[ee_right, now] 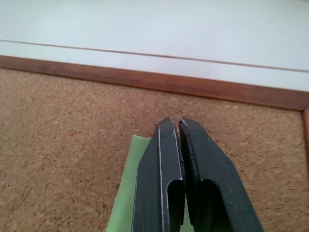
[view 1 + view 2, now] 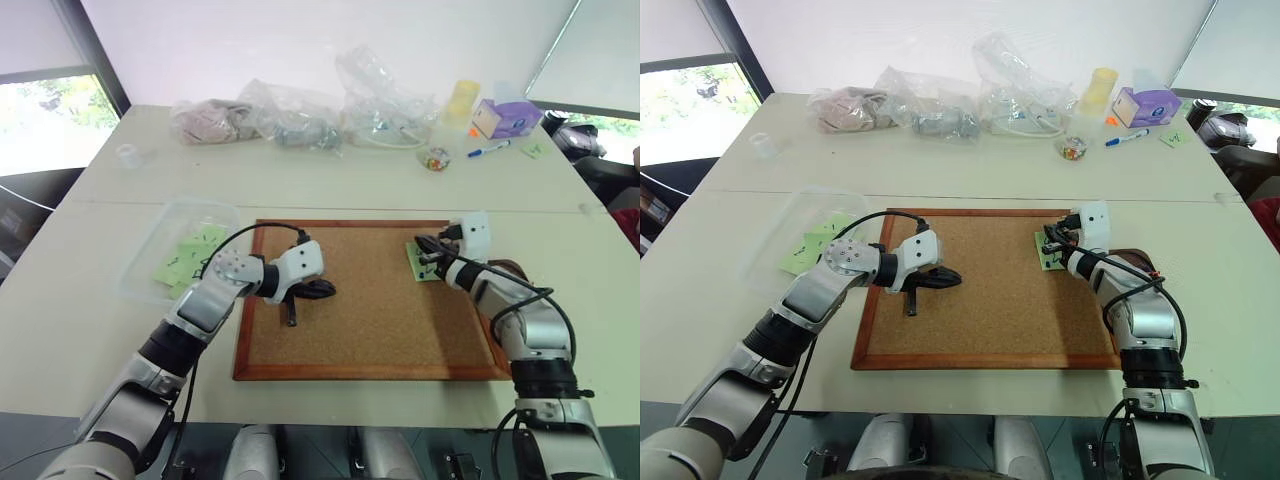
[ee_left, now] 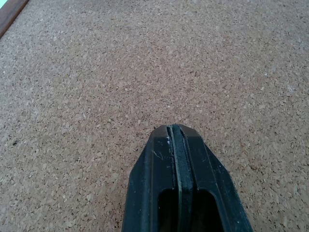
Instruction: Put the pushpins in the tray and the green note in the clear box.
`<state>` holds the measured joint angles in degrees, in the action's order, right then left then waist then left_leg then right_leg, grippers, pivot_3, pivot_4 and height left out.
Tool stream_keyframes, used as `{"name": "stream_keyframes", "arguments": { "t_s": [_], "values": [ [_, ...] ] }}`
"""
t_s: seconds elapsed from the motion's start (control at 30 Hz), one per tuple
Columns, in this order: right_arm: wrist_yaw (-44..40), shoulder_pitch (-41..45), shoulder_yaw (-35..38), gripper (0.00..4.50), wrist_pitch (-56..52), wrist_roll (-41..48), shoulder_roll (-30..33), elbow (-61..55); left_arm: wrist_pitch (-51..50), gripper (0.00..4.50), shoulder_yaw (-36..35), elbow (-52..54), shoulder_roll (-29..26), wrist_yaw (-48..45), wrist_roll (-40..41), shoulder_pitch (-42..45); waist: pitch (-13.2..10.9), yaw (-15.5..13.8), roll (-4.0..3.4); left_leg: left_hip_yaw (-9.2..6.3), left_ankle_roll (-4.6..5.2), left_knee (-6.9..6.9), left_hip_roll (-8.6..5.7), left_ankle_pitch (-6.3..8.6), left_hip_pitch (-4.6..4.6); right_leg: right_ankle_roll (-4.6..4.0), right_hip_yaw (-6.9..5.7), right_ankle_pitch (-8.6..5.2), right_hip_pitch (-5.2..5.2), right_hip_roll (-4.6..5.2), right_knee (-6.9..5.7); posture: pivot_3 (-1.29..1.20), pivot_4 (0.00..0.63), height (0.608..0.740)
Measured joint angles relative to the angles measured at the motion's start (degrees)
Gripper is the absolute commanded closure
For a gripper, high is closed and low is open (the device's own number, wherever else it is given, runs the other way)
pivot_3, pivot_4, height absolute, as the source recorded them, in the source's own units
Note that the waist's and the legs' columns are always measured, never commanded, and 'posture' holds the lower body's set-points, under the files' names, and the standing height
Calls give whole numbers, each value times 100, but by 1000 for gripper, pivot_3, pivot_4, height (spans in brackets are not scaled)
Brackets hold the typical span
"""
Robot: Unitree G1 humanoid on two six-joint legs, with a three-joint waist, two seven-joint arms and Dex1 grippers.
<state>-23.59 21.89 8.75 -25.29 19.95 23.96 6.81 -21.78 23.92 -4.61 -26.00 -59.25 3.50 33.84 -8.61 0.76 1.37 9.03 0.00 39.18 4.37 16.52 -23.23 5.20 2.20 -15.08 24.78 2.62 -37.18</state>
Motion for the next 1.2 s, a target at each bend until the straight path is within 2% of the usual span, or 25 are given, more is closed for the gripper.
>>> {"name": "stream_keyframes", "arguments": {
  "t_s": [0.37, 0.63, 0.83, 1.13, 1.17, 1.2],
  "values": [
    [222, -151, 330, 4462, 198, 38, -22, -356, 21, 4500, -1, -54, 49, -49, -42, 7, 5, -8, -5, 0, 0, 0, 0, 0, 8, 0, 0, 0, -9, 2, 1, 0, 150, 737],
    [867, -1327, 1306, 4462, 30, 25, 168, -1674, 20, 4500, -6, -37, 44, -45, -51, -7, 12, 0, -15, -3, 1, -1, -1, 1, 12, -10, 1, -6, -14, 3, 3, 0, 150, 737],
    [1103, -2222, 1496, 4462, -305, -59, 168, -2019, 14, 4500, -6, -44, 54, -38, -64, -39, 28, 7, -33, -12, 4, -3, -1, 3, 26, -19, 8, -12, -25, 3, 4, 0, 150, 737],
    [1256, -2337, 1497, 4462, -641, -66, 169, -1944, 74, 4500, -7, -122, 119, -43, -101, -30, 38, -5, -50, -16, 11, -4, -3, 7, 31, -20, 11, -13, -31, 4, 9, 0, 150, 737],
    [1255, -2337, 1499, 3867, -641, -66, 169, -1897, 86, 4500, -7, -129, 125, -46, -114, -30, 38, -6, -50, -17, 12, -4, -4, 7, 31, -20, 11, -13, -32, 4, 10, 0, 150, 737],
    [1252, -2337, 1503, 3583, -642, -63, 169, -1879, 88, 4500, -8, -132, 129, -49, -125, -28, 38, -7, -50, -18, 12, -4, -4, 7, 31, -20, 11, -13, -32, 4, 10, 0, 150, 737]
  ]
}}
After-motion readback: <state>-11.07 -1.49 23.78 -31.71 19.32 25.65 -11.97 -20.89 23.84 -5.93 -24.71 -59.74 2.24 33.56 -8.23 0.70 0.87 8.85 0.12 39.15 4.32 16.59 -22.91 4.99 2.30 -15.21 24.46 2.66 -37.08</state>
